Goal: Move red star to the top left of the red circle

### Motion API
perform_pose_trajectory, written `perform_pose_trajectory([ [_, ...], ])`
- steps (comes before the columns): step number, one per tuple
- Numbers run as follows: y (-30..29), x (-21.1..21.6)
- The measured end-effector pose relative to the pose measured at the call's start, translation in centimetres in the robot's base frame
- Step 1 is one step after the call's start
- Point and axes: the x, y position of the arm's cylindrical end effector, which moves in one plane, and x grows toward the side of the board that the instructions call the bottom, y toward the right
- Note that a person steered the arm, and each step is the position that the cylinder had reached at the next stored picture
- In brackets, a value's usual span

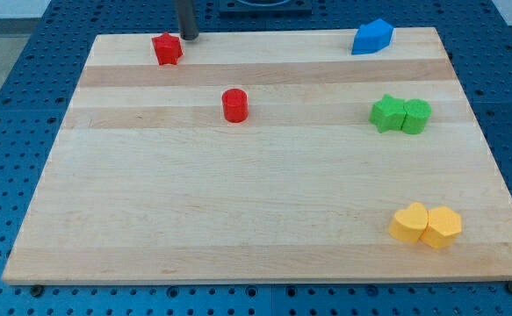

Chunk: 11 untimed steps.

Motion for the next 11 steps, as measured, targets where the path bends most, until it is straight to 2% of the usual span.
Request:
perform_pose_trajectory([
  [2, -3.7, 0.2],
  [3, -3.7, 1.6],
  [8, -0.5, 9.4],
  [11, 1.0, 10.6],
])
